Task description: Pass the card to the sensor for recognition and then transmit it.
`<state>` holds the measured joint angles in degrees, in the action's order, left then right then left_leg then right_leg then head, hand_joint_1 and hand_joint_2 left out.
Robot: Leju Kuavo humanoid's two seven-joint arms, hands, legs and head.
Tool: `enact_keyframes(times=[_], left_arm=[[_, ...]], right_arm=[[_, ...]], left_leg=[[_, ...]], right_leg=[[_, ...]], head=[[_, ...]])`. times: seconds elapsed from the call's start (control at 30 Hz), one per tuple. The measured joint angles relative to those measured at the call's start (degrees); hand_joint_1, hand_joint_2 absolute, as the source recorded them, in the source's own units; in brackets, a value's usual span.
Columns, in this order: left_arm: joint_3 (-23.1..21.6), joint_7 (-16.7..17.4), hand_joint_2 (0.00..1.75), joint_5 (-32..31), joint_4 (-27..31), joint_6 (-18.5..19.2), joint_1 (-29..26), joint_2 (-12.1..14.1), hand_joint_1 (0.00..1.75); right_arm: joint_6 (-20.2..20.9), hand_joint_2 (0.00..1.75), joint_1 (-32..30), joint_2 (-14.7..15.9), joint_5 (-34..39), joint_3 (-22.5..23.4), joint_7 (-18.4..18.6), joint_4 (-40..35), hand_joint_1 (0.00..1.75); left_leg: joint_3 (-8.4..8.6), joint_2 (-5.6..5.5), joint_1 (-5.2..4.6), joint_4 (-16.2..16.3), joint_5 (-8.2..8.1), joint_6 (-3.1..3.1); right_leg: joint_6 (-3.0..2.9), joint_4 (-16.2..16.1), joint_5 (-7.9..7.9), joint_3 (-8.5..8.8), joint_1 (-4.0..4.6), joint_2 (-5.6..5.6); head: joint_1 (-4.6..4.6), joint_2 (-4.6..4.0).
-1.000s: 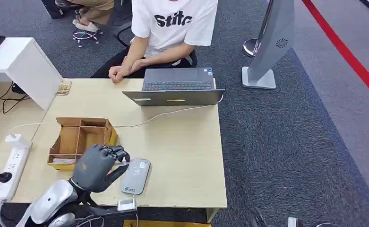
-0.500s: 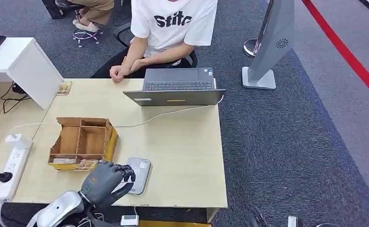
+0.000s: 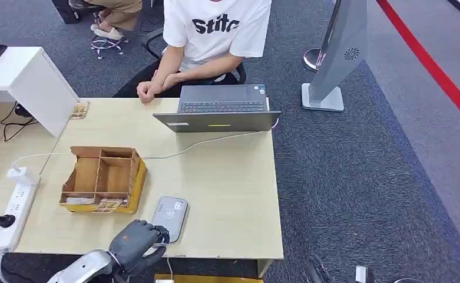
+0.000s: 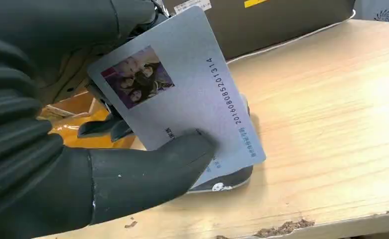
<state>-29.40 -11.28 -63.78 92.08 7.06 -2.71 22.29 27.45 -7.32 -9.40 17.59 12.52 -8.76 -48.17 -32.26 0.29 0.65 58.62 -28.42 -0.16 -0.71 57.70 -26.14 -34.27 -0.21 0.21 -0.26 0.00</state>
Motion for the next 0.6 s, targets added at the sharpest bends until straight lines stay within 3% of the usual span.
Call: enact_keyframes(times=[0.33, 0.53, 0.6], left_arm=[[0.0, 0.5, 1.75, 0.2, -0.7, 0.4, 0.0, 0.0, 1.75], [0.0, 2.2, 1.75, 0.7, -1.4, 1.0, 0.0, 0.8, 1.75], [0.1, 2.2, 1.75, -0.1, -1.5, -0.4, 0.0, 0.9, 1.75]], right_arm=[[-1.7, 1.75, 0.1, -0.2, 0.2, 0.1, -0.1, 0.1, 0.0], [-3.1, 1.75, -0.7, -2.1, -0.9, 1.1, 3.1, -3.3, 0.0], [-2.2, 1.75, -0.7, -2.2, -1.2, 1.7, 3.1, -3.5, 0.0]], left_leg=[[0.0, 0.0, 0.0, 0.0, 0.0, 0.0], [0.02, 0.0, 0.01, 0.0, 0.0, 0.0], [0.02, 0.0, 0.01, 0.0, 0.01, 0.0]], right_leg=[[0.0, 0.0, 0.0, 0.0, 0.0, 0.0], [0.0, 0.0, 0.0, 0.0, 0.01, 0.0], [0.0, 0.0, 0.0, 0.0, 0.01, 0.0]], head=[[0.02, 0.0], [-0.02, 0.0], [-0.02, 0.0]])
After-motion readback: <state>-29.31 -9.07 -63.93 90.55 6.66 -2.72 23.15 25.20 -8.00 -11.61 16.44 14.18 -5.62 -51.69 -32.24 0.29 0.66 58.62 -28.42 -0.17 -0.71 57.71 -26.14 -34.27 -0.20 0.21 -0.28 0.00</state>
